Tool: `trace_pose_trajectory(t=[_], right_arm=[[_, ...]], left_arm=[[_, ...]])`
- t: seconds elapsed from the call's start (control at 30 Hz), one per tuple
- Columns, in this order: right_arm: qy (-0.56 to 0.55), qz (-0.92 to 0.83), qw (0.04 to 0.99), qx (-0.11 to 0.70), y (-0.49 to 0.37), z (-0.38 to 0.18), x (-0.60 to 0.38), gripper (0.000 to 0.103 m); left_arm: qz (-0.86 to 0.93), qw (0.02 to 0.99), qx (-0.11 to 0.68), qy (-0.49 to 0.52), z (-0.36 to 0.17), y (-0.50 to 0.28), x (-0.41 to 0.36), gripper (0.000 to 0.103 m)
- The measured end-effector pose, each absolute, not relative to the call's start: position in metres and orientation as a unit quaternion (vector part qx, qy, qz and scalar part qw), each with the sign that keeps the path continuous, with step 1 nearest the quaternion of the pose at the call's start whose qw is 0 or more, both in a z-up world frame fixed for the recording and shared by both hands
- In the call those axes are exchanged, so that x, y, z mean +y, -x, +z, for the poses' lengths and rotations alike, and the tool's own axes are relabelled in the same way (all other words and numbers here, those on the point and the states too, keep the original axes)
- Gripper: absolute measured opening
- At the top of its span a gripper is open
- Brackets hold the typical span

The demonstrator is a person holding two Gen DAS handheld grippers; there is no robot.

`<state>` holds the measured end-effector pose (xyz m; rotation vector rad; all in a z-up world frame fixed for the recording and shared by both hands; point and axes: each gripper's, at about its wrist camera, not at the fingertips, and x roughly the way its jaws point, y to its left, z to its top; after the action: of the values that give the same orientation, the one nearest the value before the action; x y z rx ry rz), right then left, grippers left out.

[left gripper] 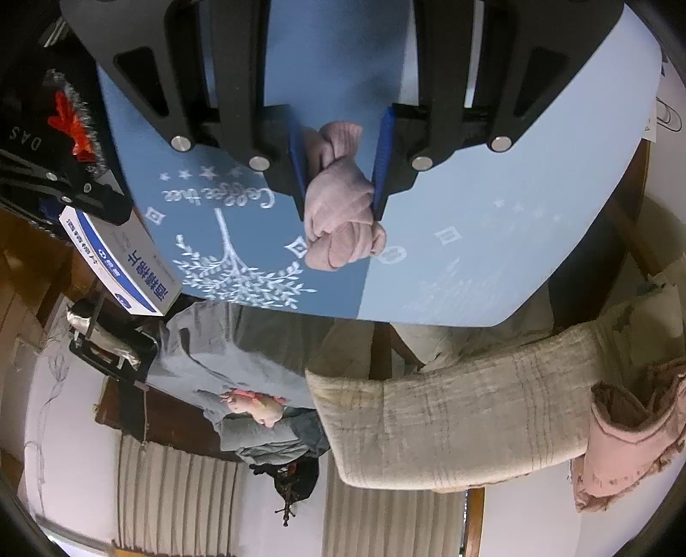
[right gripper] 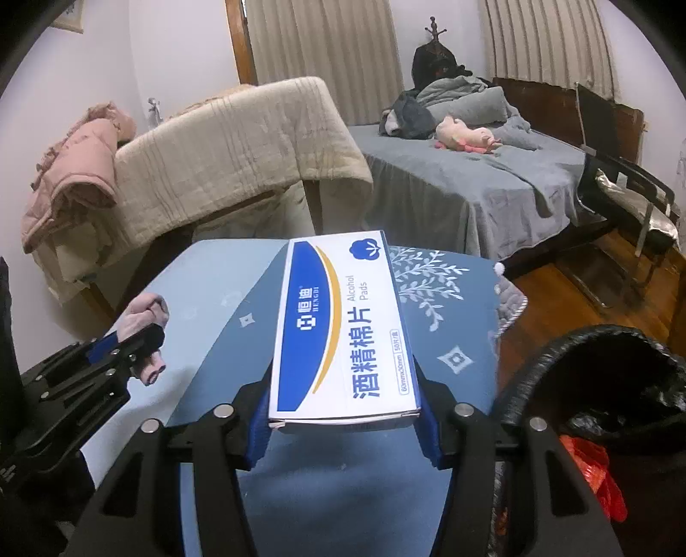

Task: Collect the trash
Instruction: 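Carry pink sock and alcohol pads box over the bin with both tools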

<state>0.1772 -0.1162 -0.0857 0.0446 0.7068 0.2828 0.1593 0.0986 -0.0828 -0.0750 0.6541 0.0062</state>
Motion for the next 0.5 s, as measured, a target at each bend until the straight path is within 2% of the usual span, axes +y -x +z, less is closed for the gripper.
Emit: trace_pose_trajectory(t=[0.5], right_arm=[[-0.039, 0.119, 0.939, 0.320, -0.123, -0.058, -0.166, 0.054]], left_arm=[[-0.037, 0.956, 0.289, 0.023, -0.048, -0.117, 0.049, 0.027]])
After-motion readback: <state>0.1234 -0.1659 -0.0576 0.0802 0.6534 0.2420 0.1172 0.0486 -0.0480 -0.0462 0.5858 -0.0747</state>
